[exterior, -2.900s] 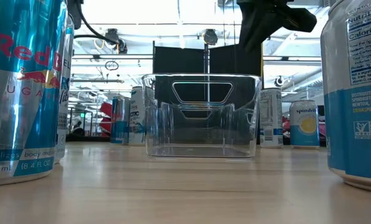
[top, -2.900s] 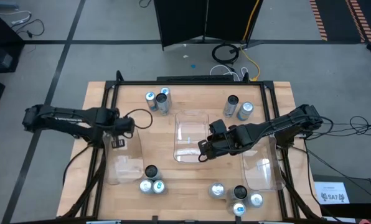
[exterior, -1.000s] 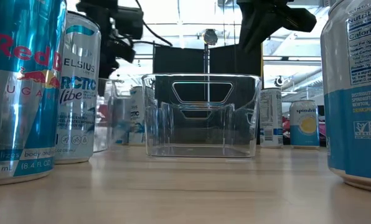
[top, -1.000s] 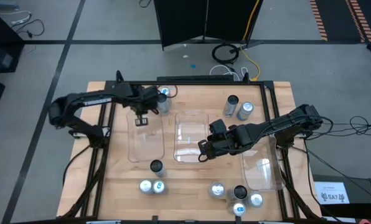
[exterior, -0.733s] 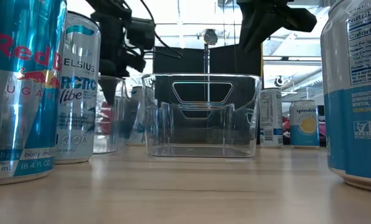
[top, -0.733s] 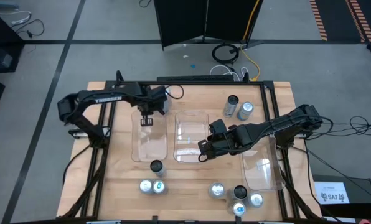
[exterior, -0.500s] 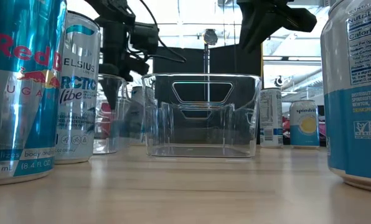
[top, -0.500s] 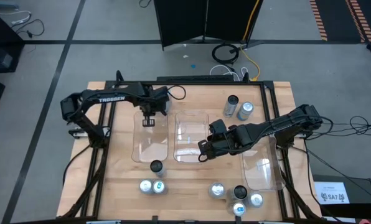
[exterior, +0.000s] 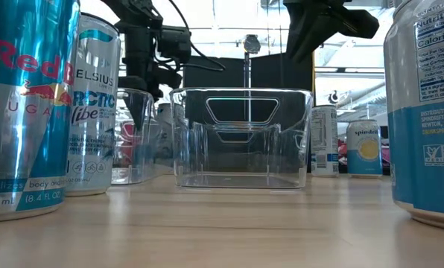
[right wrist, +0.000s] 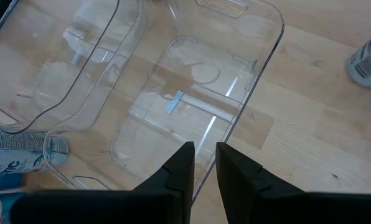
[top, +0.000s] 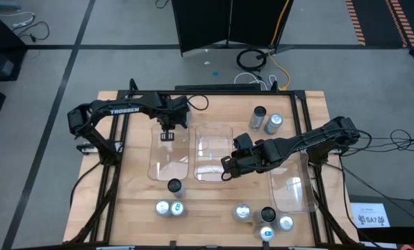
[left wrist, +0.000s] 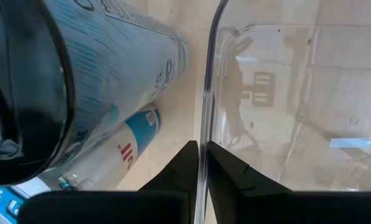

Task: Sort soda cans
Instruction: Move the bottom transparent bin to the middle left of the table

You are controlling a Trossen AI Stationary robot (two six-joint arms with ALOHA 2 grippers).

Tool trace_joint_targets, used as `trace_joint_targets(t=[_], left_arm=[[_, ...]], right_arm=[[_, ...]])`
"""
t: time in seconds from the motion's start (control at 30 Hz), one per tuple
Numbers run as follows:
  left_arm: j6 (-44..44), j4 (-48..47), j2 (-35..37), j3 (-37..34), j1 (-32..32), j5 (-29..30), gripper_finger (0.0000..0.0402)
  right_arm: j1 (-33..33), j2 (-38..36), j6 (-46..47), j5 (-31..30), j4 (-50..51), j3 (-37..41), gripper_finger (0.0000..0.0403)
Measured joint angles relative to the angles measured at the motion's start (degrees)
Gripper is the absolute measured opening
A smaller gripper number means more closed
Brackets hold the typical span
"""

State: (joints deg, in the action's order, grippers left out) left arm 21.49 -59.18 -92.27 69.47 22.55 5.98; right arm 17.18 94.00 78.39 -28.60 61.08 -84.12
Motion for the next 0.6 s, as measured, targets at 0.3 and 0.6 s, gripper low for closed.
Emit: trace_joint_targets(t=[0.3, 0.6], left_arm=[[-1.67, -0.09, 0.00, -0.02, 0.00, 0.02, 0.0040], [-3.23, -0.48, 0.02, -0.02, 0.00, 0.14, 0.0071]], right_arm=[[0.01, 0.00, 0.02, 0.08, -0.49, 0.00, 0.0059], [0.01, 0.00, 0.02, 0.15, -0.50, 0.00, 0.0059]])
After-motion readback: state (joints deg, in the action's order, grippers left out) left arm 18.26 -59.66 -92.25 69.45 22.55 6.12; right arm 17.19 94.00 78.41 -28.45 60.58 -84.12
